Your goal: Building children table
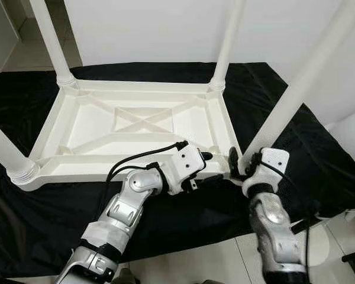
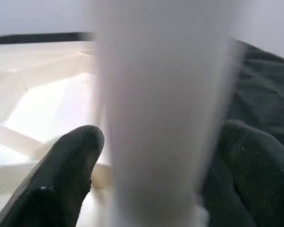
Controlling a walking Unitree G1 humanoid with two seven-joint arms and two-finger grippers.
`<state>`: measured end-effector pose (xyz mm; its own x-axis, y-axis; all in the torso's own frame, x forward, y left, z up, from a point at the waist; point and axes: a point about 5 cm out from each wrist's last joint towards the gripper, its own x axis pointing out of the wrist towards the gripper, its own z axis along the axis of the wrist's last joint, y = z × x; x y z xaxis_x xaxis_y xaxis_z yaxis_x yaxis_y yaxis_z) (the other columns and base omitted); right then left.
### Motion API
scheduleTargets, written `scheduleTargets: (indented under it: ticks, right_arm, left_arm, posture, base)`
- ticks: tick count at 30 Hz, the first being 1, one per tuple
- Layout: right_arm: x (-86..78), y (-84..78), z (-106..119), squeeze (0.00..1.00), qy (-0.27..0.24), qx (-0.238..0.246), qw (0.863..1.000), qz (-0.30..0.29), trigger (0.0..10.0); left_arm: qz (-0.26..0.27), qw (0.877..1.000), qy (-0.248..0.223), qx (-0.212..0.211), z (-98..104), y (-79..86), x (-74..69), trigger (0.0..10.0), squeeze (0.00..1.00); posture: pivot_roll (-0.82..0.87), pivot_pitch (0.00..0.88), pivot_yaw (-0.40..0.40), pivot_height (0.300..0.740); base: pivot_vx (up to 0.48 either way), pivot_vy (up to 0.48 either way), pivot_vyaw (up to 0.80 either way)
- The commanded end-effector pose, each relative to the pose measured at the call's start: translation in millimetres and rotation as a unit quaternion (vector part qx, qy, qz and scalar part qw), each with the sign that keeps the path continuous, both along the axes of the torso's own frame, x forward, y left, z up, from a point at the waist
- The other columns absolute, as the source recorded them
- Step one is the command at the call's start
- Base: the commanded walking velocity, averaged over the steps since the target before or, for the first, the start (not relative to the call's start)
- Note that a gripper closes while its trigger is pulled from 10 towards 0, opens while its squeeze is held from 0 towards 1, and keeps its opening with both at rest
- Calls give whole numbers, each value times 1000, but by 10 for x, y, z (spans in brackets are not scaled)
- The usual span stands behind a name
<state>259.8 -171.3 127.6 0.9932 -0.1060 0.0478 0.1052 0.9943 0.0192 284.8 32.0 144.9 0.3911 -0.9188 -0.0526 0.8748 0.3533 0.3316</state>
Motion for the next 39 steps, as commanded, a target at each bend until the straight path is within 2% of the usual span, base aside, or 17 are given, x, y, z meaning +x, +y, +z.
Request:
scheduleTargets:
  ticks: [1, 3, 5, 8, 13, 14, 17, 18, 19, 20, 21, 22, 23, 27, 35, 36, 39]
  right_arm:
    - [-21, -10, 20, 0, -7, 3, 1000, 10, 10000]
    - [-67, -158, 19, 0, -7, -17, 998, 64, 10000]
    - [-67, -158, 19, 0, -7, -17, 998, 64, 10000]
    - [-42, -296, 51, 0, -9, -49, 992, 116, 10000]
    - [-15, -322, 64, 0, -8, -53, 989, 137, 10000]
    - [29, -307, 67, 0, -6, -59, 985, 161, 10000]
    - [76, -288, 71, 0, -4, -68, 980, 185, 10000]
    - [128, -258, 66, 0, 1, -75, 975, 212, 8745]
    - [128, -258, 66, 0, 1, -75, 975, 212, 8745]
    - [174, -227, 49, 0, 9, -79, 969, 234, 4275]
    - [174, -227, 49, 0, 9, -79, 969, 234, 4275]
    - [196, -203, 23, 0, 17, -80, 964, 254, 0]
    - [208, -186, -4, 0, 25, -79, 959, 272, 0]
    - [208, -193, -36, 0, 31, -80, 956, 281, 0]
    - [189, -233, -110, 0, 43, -83, 958, 272, 0]
    - [190, -250, -114, 0, 44, -82, 960, 264, 10000]
    - [194, -262, -113, 0, 45, -77, 963, 255, 10000]
  left_arm:
    - [26, 1000, -3, -8, 2, -6, 3, 10000, 0]
    - [25, 1000, -3, -8, 0, -14, 5, 10000, 0]
    - [25, 1000, -3, -8, 0, -14, 5, 10000, 0]
    - [24, 1000, -2, -8, 3, -18, 8, 10000, 0]
    - [23, 1000, -3, -8, 5, -19, 11, 10000, 0]
    - [22, 1000, -3, -7, 7, -21, 12, 10000, 0]
    - [21, 1000, -4, -7, 10, -23, 13, 10000, 0]
    - [22, 1000, -5, -7, 17, -22, 22, 10000, 0]
    - [22, 1000, -5, -7, 17, -22, 22, 10000, 0]
    - [22, 1000, -7, -7, 24, -21, 29, 10000, 0]
    - [22, 1000, -7, -7, 24, -21, 29, 10000, 0]
    - [24, 1000, -8, -7, 28, -20, 35, 10000, 0]
    - [24, 1000, -10, -7, 31, -18, 39, 10000, 0]
    - [26, 1000, -11, -7, 35, -19, 38, 10000, 0]
    - [27, 1000, -11, -9, 38, -19, 37, 10000, 0]
    - [27, 1000, -12, -9, 38, -22, 35, 10000, 0]
    - [25, 1000, -12, -9, 39, -26, 34, 10000, 0]
  posture:
    - [4, 0, -31, 740]
    - [-4, 0, -30, 740]
    - [-4, 0, -30, 740]
    - [-5, 0, -26, 740]
    - [-5, 0, -23, 740]
    - [-3, 0, -21, 740]
    - [-1, 0, -21, 740]
    - [4, 0, -22, 740]
    - [4, 0, -22, 740]
    - [7, 0, -24, 740]
    - [7, 0, -24, 740]
    - [15, 0, -30, 740]
    - [15, 0, -30, 740]
    - [20, 0, -34, 740]
    - [18, 0, -33, 740]
    - [17, 0, -32, 740]
    - [16, 0, -32, 740]
  base:
    - [0, 0, 0]
    - [0, 0, 0]
    - [0, 0, 0]
    - [0, 0, 0]
    - [0, 0, 0]
    - [0, 0, 0]
    - [0, 0, 0]
    - [0, 0, 0]
    - [0, 0, 0]
    - [0, 0, 0]
    - [0, 0, 0]
    - [0, 0, 0]
    - [0, 0, 0]
    - [0, 0, 0]
    - [0, 0, 0]
    - [0, 0, 0]
    - [0, 0, 0]
